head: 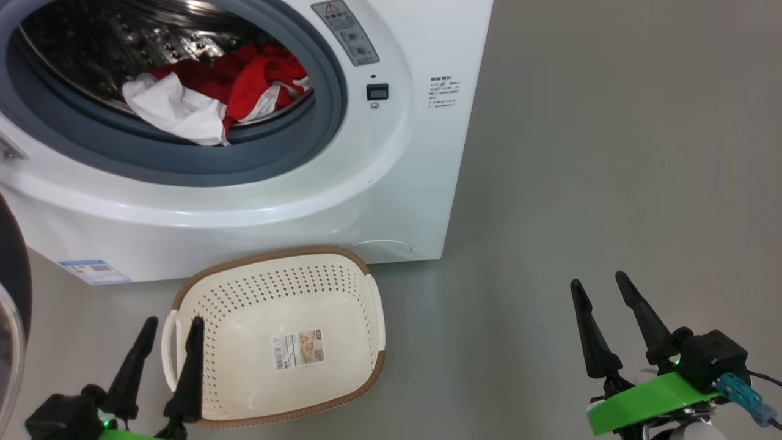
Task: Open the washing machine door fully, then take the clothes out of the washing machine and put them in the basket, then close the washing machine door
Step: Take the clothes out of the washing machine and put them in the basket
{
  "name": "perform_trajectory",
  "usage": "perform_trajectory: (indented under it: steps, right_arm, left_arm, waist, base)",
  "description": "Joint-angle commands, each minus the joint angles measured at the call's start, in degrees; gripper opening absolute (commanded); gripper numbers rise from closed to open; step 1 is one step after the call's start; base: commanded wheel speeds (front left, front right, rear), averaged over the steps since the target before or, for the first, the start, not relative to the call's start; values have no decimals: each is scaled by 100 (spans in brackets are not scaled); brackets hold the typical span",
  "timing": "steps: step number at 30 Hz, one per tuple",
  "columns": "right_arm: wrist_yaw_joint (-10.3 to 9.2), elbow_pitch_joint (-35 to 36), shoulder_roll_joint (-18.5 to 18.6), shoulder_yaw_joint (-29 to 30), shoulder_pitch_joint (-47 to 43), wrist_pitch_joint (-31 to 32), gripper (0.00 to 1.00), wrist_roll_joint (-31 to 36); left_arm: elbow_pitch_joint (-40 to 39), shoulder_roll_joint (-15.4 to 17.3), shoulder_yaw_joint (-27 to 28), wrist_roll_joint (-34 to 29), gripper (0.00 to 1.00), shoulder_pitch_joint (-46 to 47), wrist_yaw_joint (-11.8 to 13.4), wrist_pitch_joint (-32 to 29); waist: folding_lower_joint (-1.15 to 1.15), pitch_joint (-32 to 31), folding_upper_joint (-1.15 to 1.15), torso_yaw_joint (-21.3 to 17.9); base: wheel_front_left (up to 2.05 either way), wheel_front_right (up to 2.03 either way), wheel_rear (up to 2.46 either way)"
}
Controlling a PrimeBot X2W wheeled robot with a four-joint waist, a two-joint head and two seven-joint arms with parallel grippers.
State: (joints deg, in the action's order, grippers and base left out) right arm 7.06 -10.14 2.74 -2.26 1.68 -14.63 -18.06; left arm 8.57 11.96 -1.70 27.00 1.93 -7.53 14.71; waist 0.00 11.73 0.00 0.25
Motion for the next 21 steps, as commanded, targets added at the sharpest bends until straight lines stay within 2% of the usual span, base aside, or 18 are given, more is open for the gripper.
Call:
perform_trajectory:
  steps: [1,7,17,21]
  right_arm:
    - [43,148,14,-135,233,-37,100,-42]
    - [43,216,14,-217,426,-37,100,-76]
    - [43,349,14,-320,664,-37,100,-262]
    - [43,403,14,-409,731,-37,100,-335]
  left_arm:
    - [-73,168,142,26,100,284,4,29]
    - [380,352,128,-146,100,1103,4,29]
    - [1378,875,-501,-291,100,3089,4,29]
    - [1875,1067,-571,-189,100,3783,4,29]
  waist:
    - [0,73,0,-18]
    - [0,438,0,-117]
    - [0,1234,0,-460]
    - [0,1463,0,-659]
  base:
    - [0,0,0]
    - [0,0,0]
    - [0,0,0]
    - [0,0,0]
